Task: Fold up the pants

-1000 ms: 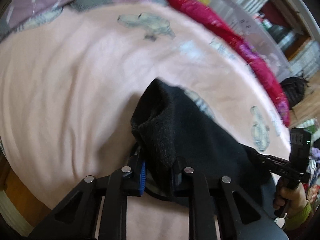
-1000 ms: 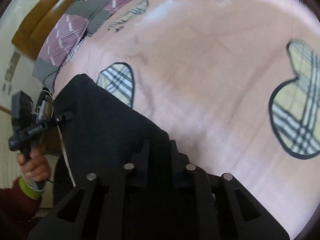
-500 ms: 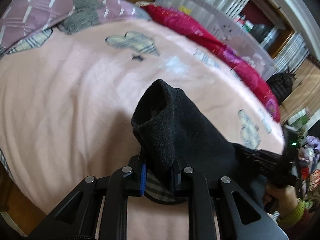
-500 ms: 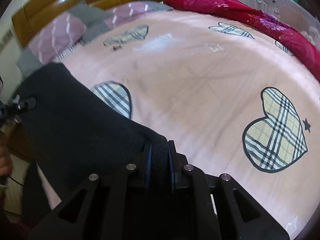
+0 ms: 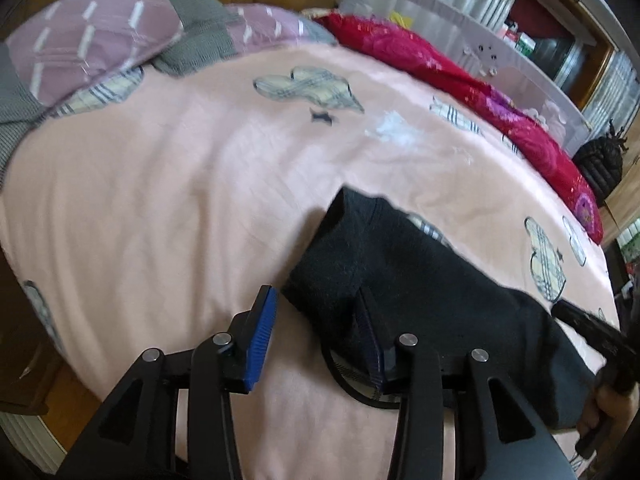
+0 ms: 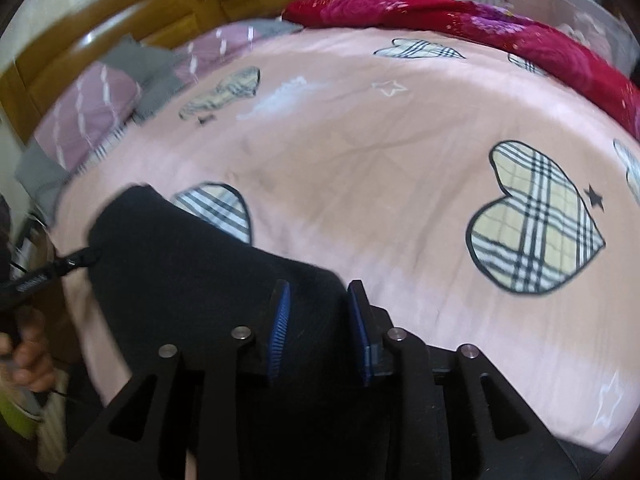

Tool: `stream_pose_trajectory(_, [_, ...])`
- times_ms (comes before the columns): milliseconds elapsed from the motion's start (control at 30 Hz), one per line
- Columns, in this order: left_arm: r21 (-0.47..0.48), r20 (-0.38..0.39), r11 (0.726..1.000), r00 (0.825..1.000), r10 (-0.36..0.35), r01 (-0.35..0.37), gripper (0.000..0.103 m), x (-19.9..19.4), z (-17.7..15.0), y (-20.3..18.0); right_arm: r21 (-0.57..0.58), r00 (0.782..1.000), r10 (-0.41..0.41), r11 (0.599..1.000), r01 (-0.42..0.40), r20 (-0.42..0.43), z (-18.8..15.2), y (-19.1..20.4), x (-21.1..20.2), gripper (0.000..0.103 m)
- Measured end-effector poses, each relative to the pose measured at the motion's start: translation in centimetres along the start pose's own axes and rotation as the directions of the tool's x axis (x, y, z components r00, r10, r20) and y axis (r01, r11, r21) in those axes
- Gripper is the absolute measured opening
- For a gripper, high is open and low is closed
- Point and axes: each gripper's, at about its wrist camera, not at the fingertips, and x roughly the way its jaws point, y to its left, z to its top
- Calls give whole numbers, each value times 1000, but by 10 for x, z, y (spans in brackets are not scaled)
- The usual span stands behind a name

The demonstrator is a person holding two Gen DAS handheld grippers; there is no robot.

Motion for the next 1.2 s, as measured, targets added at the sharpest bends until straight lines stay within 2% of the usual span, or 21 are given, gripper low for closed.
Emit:
stream_pose_trajectory(33, [2,16,1000,1000,2,-2,44,-7,1,-2,19,1000,15,1000,-15,15,-4,-2,-10,48])
stream_pose_trajectory(67, [-1,30,1000,1000,-3,3,45,-15,2,-3,32,999,23,999,-24,24,-8,-2,-17,52])
stream_pose_trajectory(167, [3,45,999,998,-50,50,53,-31,6,-14,77,997,43,996,-48,59,-25,-8,-44,52])
stream_pose_trajectory(333, [93,34,993,996,-80,76,54,-38,3,-50,166,996,23,985,-37,85,-65,-30,-83,52])
stream_pose_trajectory(600, [228,-43,965,992,-120,127,55,-33,-24,-111,319,995,-37,948,5,94,-126,-73,-128,53])
stream_pose_trajectory(700, [278,-78,948,987,-141,157,56,-33,-35,-135,372,992,-62,928,18,107,-146,-87,-143,53])
stream_pose_trajectory(933, [416,-133,886,978,-162,204,61,-36,-61,-199,469,986,-112,882,40,127,-186,-115,-171,55])
stream_pose_trajectory(1200, [501,-206,821,959,-193,273,62,-35,-80,-257,605,977,-164,794,48,138,-234,-152,-196,55])
